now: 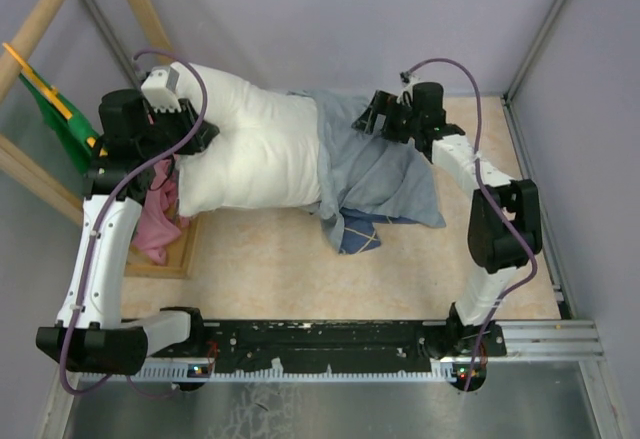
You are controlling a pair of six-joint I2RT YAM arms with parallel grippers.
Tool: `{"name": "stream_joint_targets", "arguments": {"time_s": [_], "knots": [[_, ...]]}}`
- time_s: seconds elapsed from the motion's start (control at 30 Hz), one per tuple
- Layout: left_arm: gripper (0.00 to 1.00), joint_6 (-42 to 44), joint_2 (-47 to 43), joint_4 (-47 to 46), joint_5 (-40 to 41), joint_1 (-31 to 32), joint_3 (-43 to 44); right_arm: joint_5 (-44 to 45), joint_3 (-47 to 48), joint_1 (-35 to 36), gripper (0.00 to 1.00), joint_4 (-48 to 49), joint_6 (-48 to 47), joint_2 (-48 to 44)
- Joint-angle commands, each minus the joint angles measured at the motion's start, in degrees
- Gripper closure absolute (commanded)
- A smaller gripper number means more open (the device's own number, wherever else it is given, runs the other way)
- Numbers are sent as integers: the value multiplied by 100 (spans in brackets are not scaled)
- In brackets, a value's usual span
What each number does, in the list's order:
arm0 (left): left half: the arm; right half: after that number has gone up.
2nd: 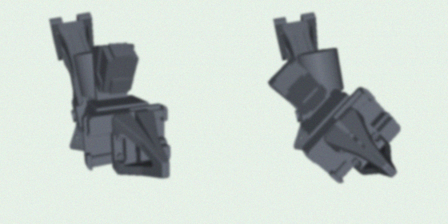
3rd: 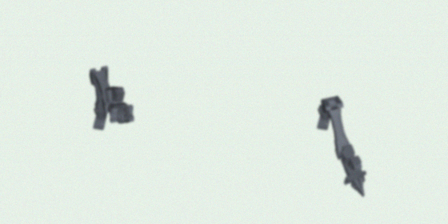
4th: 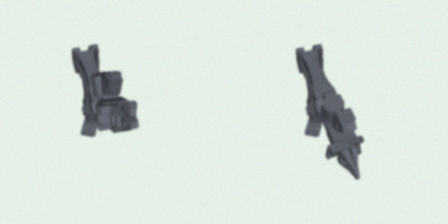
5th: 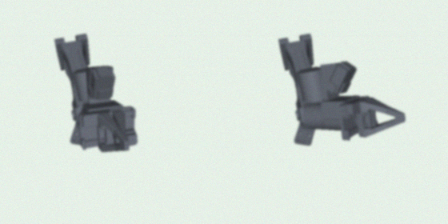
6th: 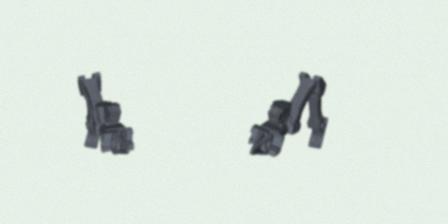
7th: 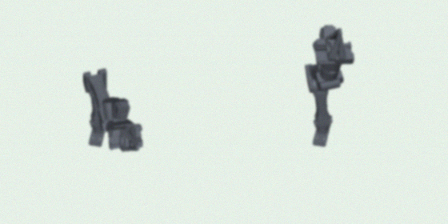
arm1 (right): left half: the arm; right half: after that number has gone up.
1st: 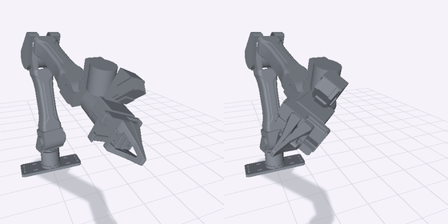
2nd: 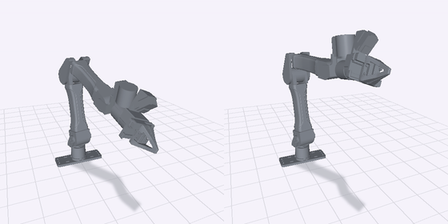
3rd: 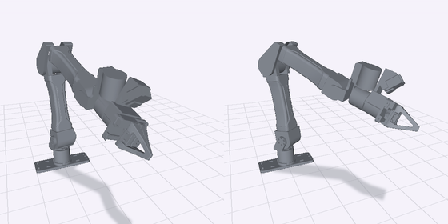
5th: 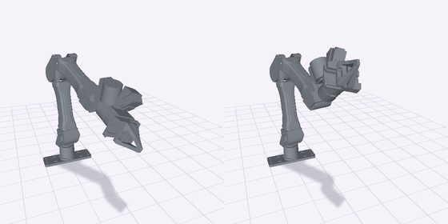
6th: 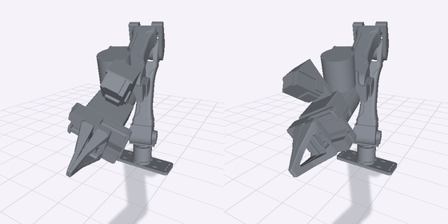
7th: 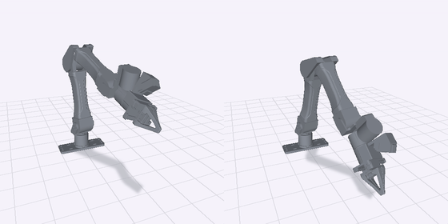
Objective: Remove the pillowcase from the pillow
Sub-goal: Remove the pillow from the pillowcase.
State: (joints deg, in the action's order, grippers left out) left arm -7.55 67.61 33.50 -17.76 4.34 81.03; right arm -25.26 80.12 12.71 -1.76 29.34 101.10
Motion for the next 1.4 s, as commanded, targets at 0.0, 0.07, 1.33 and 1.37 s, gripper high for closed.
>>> {"name": "stream_joint_targets", "arguments": {"time_s": [0.0,0.07,1.33,1.37], "knots": [[100,123,40,-49,-39,22,-106,679,51,194,4,-918,-728,-6],[100,92,57,-75,26,22,-138,917,-48,184,14,-1096,-852,26],[100,-1178,-196,-62,1818,-969,253,5686,-2264,13,95,-194,-178,-1927],[100,-1170,-196,-65,1828,-968,233,5242,-2143,211,74,-138,-581,-1942]]}}
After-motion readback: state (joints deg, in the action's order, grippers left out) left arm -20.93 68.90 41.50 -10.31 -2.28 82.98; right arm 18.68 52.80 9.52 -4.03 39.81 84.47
